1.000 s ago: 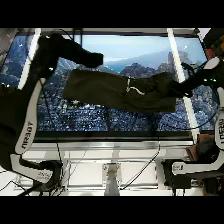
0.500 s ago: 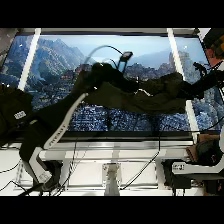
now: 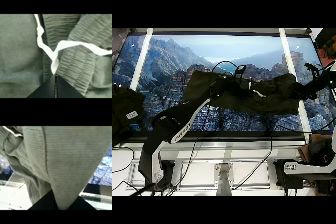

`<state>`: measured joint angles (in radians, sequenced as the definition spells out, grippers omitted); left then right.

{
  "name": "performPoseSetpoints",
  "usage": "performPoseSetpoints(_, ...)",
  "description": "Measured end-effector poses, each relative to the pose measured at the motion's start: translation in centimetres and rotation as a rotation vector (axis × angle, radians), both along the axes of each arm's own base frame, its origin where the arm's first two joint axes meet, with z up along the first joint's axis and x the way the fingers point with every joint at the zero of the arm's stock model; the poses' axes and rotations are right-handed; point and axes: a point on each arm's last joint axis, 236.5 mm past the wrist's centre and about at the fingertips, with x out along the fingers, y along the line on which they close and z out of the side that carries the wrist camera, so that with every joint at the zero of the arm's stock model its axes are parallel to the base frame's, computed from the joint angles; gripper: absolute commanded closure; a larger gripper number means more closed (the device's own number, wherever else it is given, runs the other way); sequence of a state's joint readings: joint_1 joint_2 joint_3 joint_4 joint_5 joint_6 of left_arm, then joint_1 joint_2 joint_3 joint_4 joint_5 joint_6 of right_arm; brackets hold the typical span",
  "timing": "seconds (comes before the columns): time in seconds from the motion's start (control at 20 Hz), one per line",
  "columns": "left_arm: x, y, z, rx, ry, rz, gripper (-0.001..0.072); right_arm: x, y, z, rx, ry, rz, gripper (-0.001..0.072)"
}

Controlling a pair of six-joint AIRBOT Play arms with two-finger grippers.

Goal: Fold the clothes and pants, and hang the long-sleeved shirts on hangers.

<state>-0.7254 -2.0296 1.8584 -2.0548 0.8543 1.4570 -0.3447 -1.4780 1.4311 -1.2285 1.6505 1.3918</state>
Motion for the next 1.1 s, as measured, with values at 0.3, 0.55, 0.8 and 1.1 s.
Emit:
performPoseSetpoints(0.3, 2.5, 1.8, 2.9, -0.018, -0.059, 0.047, 0.0700, 0.5, -0.3, -0.1, -0.012, -0.026, 0.002, 0.0674)
performPoseSetpoints(0.55, 9.1, 11.1, 11.8, 0.067, -0.309, 0.162, 0.0700, 1.6, -2.8, 0.2, -0.068, -0.077, -0.040, 0.0674)
performPoseSetpoints(0.8, 14.2, 23.1, 18.5, 0.072, -0.403, 0.359, 0.0700, 2.1, -6.9, 2.5, -0.153, -0.132, -0.080, 0.0674)
performPoseSetpoints(1.1, 15.3, 28.4, 21.1, 0.068, -0.441, 0.421, 0.0699, 3.9, -6.6, 6.4, -0.190, -0.222, -0.051, 0.0676)
